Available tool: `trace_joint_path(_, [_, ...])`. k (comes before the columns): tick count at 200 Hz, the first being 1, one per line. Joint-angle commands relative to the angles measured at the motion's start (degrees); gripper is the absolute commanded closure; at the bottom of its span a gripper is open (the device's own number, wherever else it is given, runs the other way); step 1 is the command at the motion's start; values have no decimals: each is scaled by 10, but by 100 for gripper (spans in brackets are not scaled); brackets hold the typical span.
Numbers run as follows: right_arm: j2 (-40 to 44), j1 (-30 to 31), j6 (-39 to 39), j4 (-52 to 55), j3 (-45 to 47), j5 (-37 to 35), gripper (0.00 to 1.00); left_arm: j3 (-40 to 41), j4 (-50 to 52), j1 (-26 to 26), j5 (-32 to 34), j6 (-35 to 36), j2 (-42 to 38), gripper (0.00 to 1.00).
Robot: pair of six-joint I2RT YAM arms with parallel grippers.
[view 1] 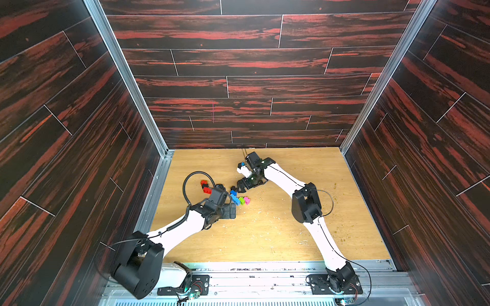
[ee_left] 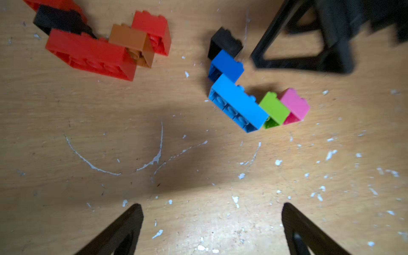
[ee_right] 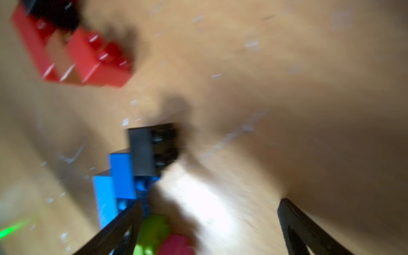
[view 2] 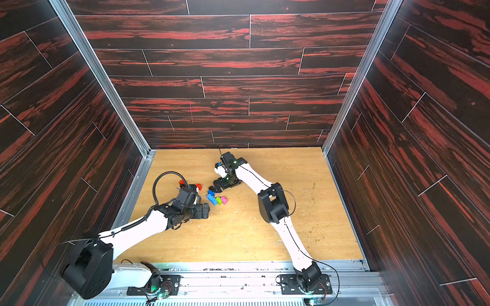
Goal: Assemble the letter v with lego
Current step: Adjust the lego brick at the center of the board.
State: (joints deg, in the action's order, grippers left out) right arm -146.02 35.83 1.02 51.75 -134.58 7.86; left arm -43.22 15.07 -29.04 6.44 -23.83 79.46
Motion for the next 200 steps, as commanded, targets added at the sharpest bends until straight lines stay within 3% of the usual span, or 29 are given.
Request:
trace_joint_path(1, [74,-7,29,-26,15,-61,2,-32,30,-5,43,13,36,0])
trace_joint_path(82, [284,-15,98,-161,291,-250,2,-146,53,-8,94,21,204,0])
trace_joint_path(168, [504,-41,125,-288,584,-325,2,-244,37,-16,70,10,331,0])
trace_joint_path(200, [600,-75,148,-350,695,-275,2,-265,27,-23,66,7,344,0])
